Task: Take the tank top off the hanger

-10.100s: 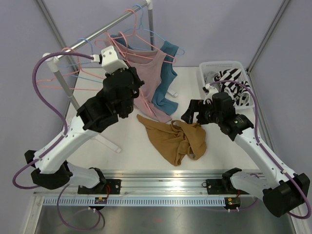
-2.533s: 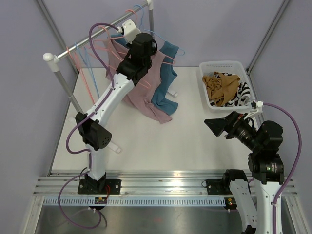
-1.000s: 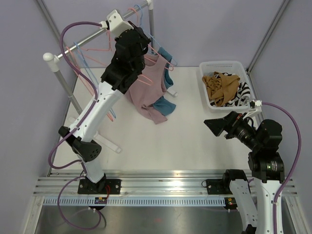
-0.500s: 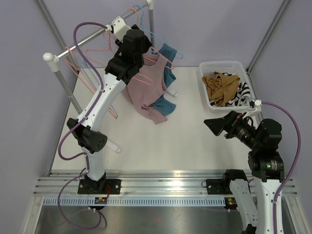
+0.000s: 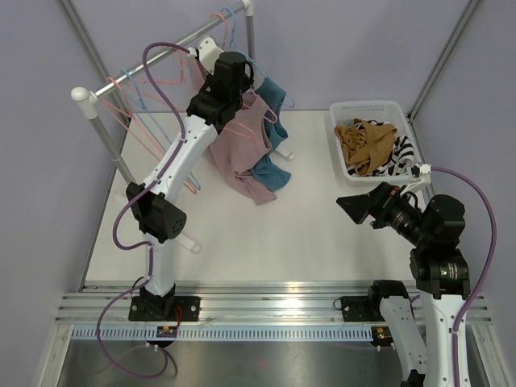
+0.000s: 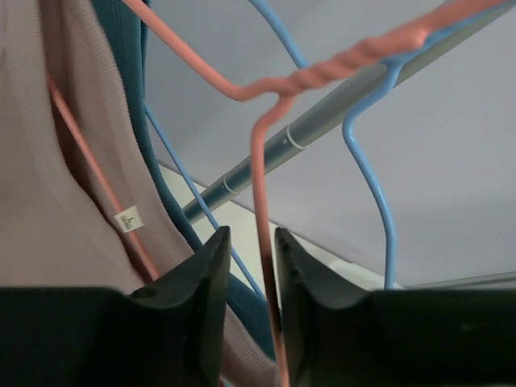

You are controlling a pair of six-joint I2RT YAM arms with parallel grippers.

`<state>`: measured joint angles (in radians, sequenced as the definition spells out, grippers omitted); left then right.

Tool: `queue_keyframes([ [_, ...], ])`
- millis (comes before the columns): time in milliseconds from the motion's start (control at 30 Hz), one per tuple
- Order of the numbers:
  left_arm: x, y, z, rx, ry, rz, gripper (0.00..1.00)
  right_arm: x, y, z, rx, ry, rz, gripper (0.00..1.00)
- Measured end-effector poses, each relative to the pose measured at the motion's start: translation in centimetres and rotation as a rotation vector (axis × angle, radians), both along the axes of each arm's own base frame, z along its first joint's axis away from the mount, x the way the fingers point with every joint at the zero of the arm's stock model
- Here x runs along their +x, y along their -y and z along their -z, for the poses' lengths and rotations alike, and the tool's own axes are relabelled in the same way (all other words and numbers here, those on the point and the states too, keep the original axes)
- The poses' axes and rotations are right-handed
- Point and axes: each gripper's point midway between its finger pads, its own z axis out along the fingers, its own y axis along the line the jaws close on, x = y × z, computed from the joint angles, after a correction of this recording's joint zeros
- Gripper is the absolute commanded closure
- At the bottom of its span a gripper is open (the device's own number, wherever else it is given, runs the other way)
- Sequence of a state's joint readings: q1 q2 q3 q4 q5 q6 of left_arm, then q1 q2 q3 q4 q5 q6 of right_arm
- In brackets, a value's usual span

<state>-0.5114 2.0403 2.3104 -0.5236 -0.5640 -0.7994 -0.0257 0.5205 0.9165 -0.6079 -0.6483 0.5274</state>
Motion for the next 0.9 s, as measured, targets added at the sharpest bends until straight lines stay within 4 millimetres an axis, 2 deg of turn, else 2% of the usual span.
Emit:
queue_keyframes([
  [33, 0.0, 0.1, 0.1, -0.002, -0.002, 0.002, 0.85, 0.0, 0.0, 0.0, 0.0, 0.0, 0.0, 0.0],
  [167, 0.1, 0.2, 0.2, -0.012, -0.002, 0.005, 0.99, 0.0, -0.1, 0.0, 0.0, 0.0, -0.003, 0.0],
  [467, -0.3, -0.2, 0.0, -0.014, 0.007, -0.008, 1.0, 0.1, -0.1, 0.1, 0.0, -0.009, -0.004, 0.01],
  [900, -2.7, -0.8, -4.3, -0.015, 0.072, 0.0, 1.0, 0.2, 0.0, 0.2, -0.002, -0.01, -0.002, 0.01],
])
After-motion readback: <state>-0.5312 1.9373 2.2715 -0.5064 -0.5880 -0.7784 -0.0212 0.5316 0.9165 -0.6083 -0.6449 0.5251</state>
